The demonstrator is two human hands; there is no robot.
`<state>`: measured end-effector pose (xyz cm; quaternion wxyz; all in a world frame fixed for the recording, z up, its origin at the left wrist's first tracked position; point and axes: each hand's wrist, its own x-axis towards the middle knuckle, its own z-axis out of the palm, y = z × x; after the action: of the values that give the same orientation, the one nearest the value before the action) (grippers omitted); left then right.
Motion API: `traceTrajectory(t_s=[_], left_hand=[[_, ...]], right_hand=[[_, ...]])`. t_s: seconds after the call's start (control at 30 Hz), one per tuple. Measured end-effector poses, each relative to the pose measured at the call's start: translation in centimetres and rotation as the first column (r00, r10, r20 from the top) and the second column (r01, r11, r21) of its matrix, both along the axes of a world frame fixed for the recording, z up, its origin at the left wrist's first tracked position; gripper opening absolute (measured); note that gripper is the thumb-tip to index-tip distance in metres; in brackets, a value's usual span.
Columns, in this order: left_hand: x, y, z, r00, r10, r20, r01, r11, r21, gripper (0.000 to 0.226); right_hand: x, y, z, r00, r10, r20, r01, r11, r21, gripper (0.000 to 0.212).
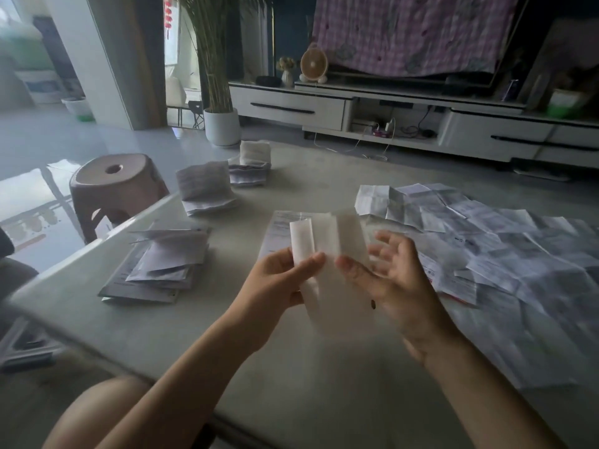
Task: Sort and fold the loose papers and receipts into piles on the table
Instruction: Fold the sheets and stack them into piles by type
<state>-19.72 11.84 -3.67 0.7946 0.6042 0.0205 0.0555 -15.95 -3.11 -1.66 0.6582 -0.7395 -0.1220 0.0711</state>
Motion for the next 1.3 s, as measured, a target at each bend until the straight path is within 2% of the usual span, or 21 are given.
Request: traceTrajectory(t_s=[0.03, 0.07, 0.17, 0.23, 0.37, 0.43, 0.53, 0.67, 0.8, 0.87, 0.9, 0.97, 1.0, 1.07, 1.13, 1.2, 1.27, 1.3], left_hand=[[-0.1, -0.1, 0.1, 1.0, 0.012, 0.003, -0.012, 1.0, 0.009, 0.028], [-0.1, -0.4, 0.2, 1.0, 0.019, 0.005, -0.019, 1.0, 0.023, 0.028], [-0.3, -0.7, 0.3, 1.0, 0.025, -0.009, -0.025, 0.998, 0.053, 0.025], [-0.3, -0.7, 0.2, 0.999, 0.012, -0.04, -0.01, 0.999, 0.053, 0.029], [-0.5, -0.7, 0.2, 0.997, 0.077, -0.03, -0.073, 0.991, 0.11, 0.021], [-0.4, -0.9, 0.0, 0.992, 0.124, -0.036, -0.118, 0.984, 0.131, 0.017], [-0.4, -0.8, -0.1, 0.99, 0.125, -0.061, -0.118, 0.986, 0.114, 0.015], [-0.7, -0.8, -0.3, 0.988, 0.077, -0.132, -0.077, 0.997, 0.004, 0.019], [-0.6, -0.7, -0.6, 0.976, 0.176, -0.127, -0.167, 0.982, 0.083, 0.017], [-0.6, -0.6, -0.4, 0.975, 0.189, -0.113, -0.174, 0.977, 0.125, 0.017], [-0.7, -0.5, -0.4, 0.975, 0.196, -0.1, -0.179, 0.971, 0.161, 0.018], [-0.7, -0.5, -0.5, 0.978, 0.19, -0.084, -0.163, 0.953, 0.254, 0.023], [-0.7, -0.4, -0.4, 0.982, 0.169, -0.085, -0.137, 0.946, 0.294, 0.027], [-0.8, -0.7, -0.2, 0.991, 0.087, -0.099, -0.047, 0.934, 0.353, 0.029], [-1.0, -1.0, 0.0, 0.993, 0.0, -0.122, 0.05, 0.911, 0.409, 0.028], [-1.1, -1.3, 0.1, 0.986, -0.071, -0.151, 0.134, 0.876, 0.463, 0.028], [-1.3, -1.4, 0.1, 0.98, -0.11, -0.167, 0.18, 0.849, 0.496, 0.03], [-1.3, -1.3, 0.2, 0.98, -0.112, -0.166, 0.183, 0.84, 0.511, 0.029]], right_hand=[[0.1, -0.1, -0.1, 0.993, 0.06, -0.099, -0.053, 0.996, 0.068, 0.081], [0.3, -0.3, -0.2, 0.986, 0.098, -0.136, -0.087, 0.993, 0.082, 0.074], [0.5, -0.7, -0.7, 0.997, 0.075, -0.018, -0.075, 0.997, 0.005, 0.028], [0.8, -0.9, -0.9, 0.997, 0.07, 0.029, -0.072, 0.996, 0.044, 0.017], [1.0, -0.9, -1.1, 0.992, 0.098, 0.08, -0.1, 0.995, 0.027, 0.012], [1.1, -1.0, -1.6, 0.989, 0.1, 0.109, -0.102, 0.995, 0.009, 0.022], [1.2, -1.2, -2.0, 0.989, 0.1, 0.107, -0.104, 0.994, 0.032, 0.02], [1.1, -1.2, -2.2, 0.994, 0.096, 0.05, -0.098, 0.995, 0.037, 0.009], [1.2, -1.2, -2.5, 0.99, 0.129, -0.065, -0.123, 0.989, 0.08, 0.013], [1.2, -1.3, -2.6, 0.989, 0.128, -0.079, -0.125, 0.991, 0.045, 0.014], [1.2, -1.3, -2.6, 0.995, 0.089, -0.043, -0.089, 0.996, 0.004, 0.013], [1.3, -1.7, -2.3, 0.984, -0.075, 0.16, 0.092, 0.991, -0.1, 0.011], [1.3, -1.7, -1.8, 0.958, -0.1, 0.27, 0.142, 0.98, -0.139, 0.013], [1.3, -1.6, -0.4, 0.936, 0.041, 0.35, 0.05, 0.968, -0.245, 0.034], [1.7, -1.3, 0.8, 0.904, 0.252, 0.346, -0.074, 0.888, -0.455, 0.05], [2.1, -0.8, 1.6, 0.867, 0.386, 0.315, -0.149, 0.804, -0.575, 0.032], [2.3, -0.4, 2.0, 0.869, 0.435, 0.237, -0.254, 0.801, -0.542, 0.011], [2.4, -0.5, 2.1, 0.875, 0.432, 0.218, -0.275, 0.815, -0.51, 0.01]])
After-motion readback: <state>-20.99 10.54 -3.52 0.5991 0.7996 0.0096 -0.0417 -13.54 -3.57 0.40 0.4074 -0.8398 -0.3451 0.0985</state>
